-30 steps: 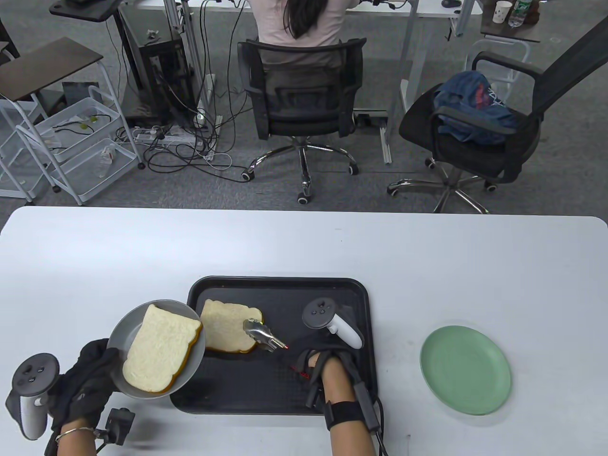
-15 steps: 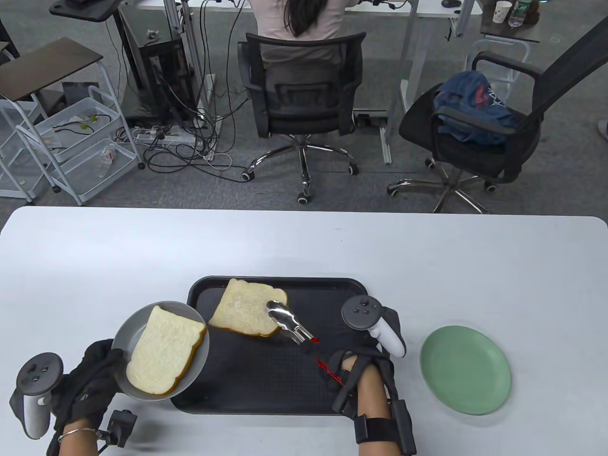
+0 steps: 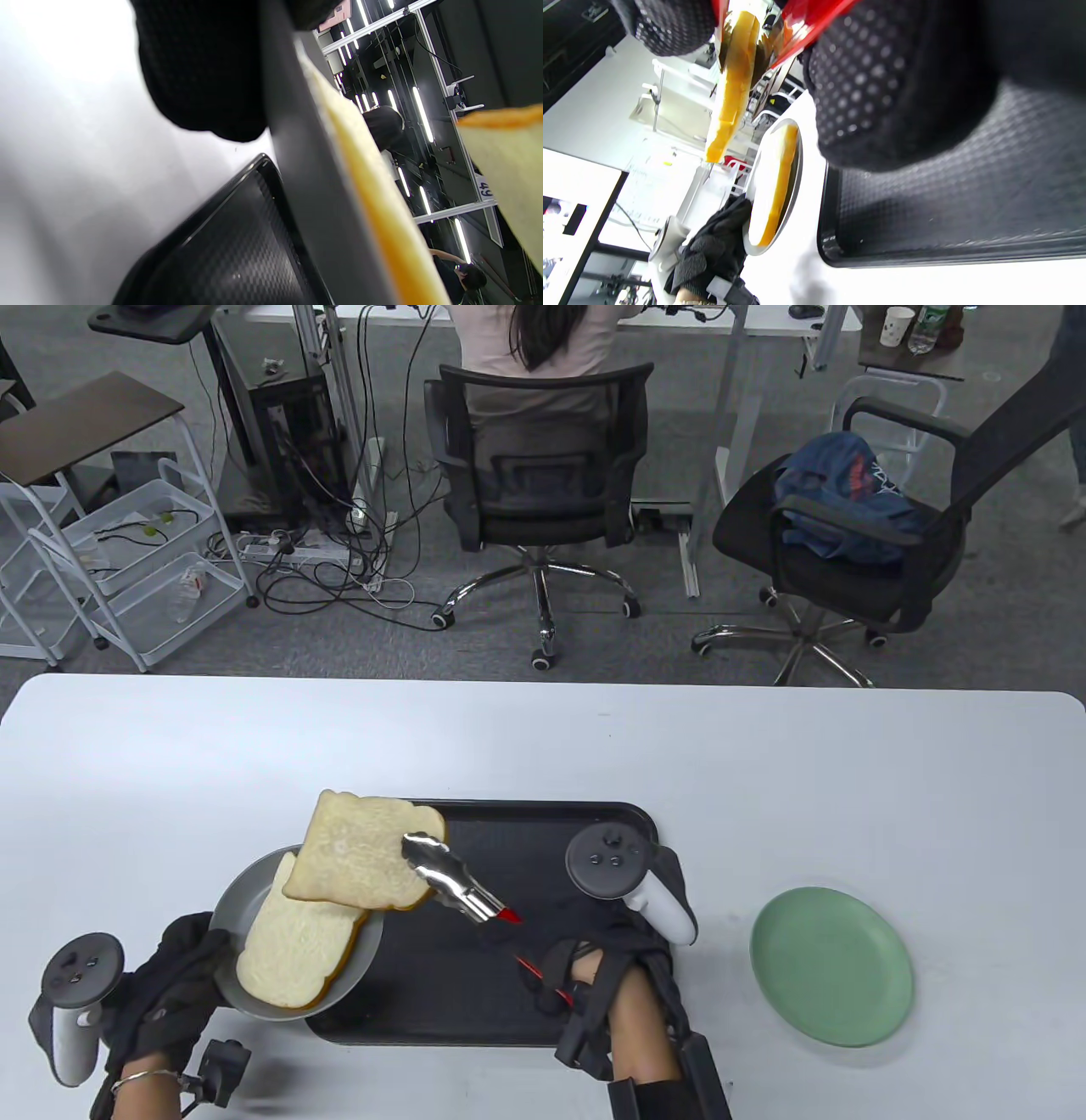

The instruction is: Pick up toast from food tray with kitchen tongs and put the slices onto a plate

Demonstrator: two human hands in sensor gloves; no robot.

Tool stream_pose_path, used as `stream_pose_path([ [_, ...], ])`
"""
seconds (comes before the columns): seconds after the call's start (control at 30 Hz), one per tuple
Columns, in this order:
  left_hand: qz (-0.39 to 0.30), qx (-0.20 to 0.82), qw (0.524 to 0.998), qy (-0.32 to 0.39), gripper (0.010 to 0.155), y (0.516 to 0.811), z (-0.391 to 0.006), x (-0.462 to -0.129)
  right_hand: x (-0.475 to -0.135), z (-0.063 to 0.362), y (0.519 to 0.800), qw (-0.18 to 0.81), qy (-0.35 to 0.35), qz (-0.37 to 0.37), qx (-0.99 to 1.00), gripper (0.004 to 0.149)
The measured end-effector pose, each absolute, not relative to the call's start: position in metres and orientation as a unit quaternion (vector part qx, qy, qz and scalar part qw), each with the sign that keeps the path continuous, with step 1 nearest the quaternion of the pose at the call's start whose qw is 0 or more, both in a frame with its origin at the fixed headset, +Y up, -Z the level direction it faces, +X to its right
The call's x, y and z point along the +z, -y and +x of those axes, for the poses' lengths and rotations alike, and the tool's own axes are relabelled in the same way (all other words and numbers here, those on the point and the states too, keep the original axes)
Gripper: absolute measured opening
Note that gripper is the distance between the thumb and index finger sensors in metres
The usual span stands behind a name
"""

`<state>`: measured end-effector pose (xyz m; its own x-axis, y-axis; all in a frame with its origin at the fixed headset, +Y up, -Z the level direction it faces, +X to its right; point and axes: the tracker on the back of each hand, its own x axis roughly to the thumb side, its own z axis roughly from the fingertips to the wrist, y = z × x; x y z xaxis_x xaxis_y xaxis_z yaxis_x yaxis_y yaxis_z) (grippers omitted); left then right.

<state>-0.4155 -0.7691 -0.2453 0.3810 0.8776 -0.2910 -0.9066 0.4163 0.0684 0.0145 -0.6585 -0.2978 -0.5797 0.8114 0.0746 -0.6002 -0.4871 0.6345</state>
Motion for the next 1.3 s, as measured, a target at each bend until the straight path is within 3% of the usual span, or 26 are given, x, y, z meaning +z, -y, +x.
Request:
stream_pose_path([
  [0.33, -0.055, 0.547, 0.824, -0.139, 0.051, 0.771, -0.416, -0.246, -0.297, -0.037, 0.698, 0.389, -0.341, 0.197, 0.833, 0.072],
  [0.5, -0.056, 0.545, 0.824, -0.144, 0.050, 0.772, -0.416, -0.246, -0.296, -0.042, 0.704, 0.376, -0.349, 0.193, 0.836, 0.074],
  [0.7, -0.061, 0.545, 0.824, -0.143, 0.051, 0.772, -0.415, -0.247, -0.296, -0.033, 0.701, 0.397, -0.342, 0.200, 0.828, 0.085],
  [0.9, -0.064, 0.557, 0.815, -0.150, 0.051, 0.775, -0.418, -0.247, -0.298, 0.000, 0.687, 0.420, -0.309, 0.189, 0.832, 0.093],
  [1.13, -0.067, 0.552, 0.817, -0.152, 0.051, 0.775, -0.417, -0.247, -0.298, 0.067, 0.671, 0.472, -0.206, 0.145, 0.845, 0.091],
  [1.3, -0.069, 0.550, 0.817, -0.156, 0.051, 0.775, -0.416, -0.247, -0.296, 0.118, 0.669, 0.442, -0.140, 0.087, 0.881, 0.090],
])
